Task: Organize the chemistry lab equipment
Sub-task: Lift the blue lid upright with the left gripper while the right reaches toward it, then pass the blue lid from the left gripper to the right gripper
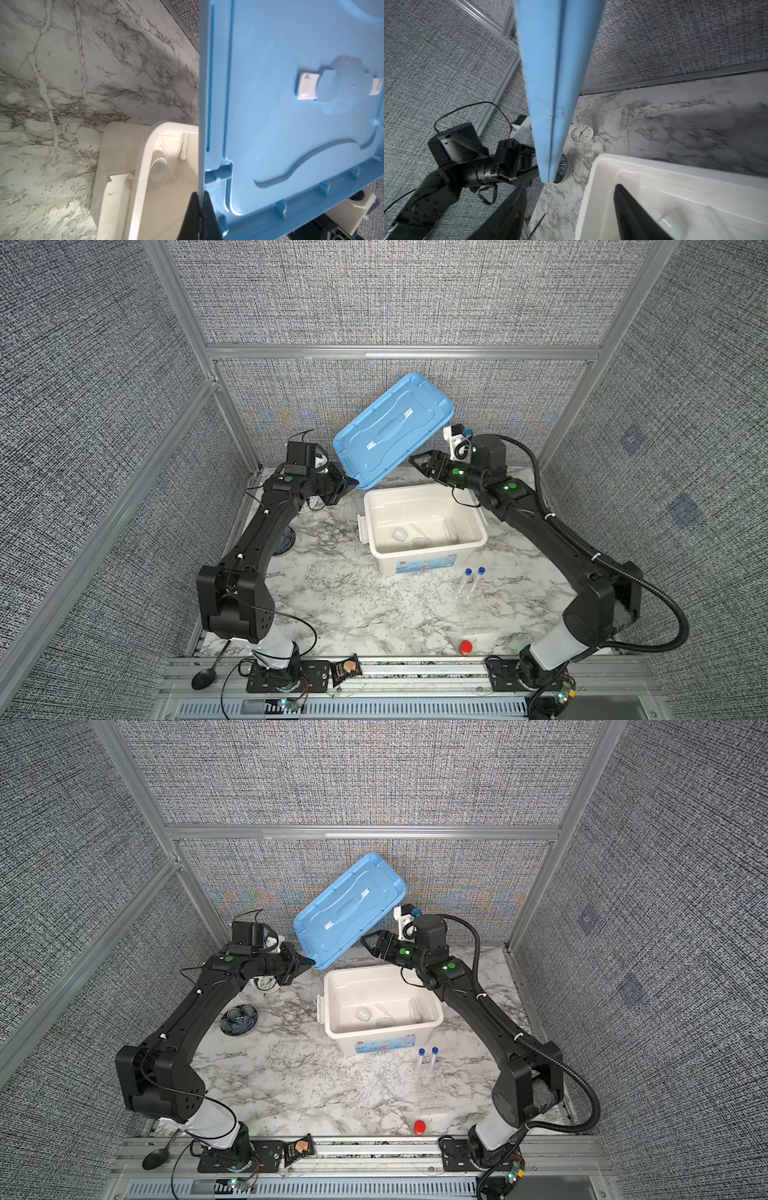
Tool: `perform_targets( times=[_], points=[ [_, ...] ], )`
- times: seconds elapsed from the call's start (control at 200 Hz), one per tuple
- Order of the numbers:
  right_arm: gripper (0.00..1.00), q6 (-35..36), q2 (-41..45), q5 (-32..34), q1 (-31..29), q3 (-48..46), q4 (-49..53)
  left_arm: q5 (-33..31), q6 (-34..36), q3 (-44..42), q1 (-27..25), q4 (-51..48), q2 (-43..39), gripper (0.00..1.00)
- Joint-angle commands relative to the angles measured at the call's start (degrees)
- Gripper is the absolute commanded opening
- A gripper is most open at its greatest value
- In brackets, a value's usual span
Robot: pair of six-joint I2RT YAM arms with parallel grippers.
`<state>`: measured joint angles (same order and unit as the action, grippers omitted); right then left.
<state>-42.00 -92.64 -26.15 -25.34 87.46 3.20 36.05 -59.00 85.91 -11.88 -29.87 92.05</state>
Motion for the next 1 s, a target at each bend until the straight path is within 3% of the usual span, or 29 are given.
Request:
perform_targets(
  times=[0.0, 0.265, 0.525, 0.795, 0.995],
  points=[
    [0.69, -1.2, -1.0, 1.3, -1.2, 1.0, -6.5, 0.3, -1.2, -1.5, -0.9, 4.8, -2.2, 0.0],
    [0.69, 0.4, -1.8, 5.7, -4.1, 1.6, -9.9, -2.5, -2.9, -5.5, -3.5, 8.2, -6.0, 0.0],
    [0.5, 0.9, -1.8, 8.0, -5.8, 0.7, -13.2, -4.3, -1.2, -6.0, -6.3, 7.0, -6.4, 0.0],
    [0.41, 5.1, -1.0, 17.8, -8.5, -0.5, -11.9, -5.4, -1.5, -6.5, -8.4, 8.2, -6.3, 0.0],
    [0.39, 5.1, -3.8, 19.6, -10.1, -0.1, -15.9, -4.0, -2.2, -7.6, -8.8, 9.7, -5.6, 0.0]
  ],
)
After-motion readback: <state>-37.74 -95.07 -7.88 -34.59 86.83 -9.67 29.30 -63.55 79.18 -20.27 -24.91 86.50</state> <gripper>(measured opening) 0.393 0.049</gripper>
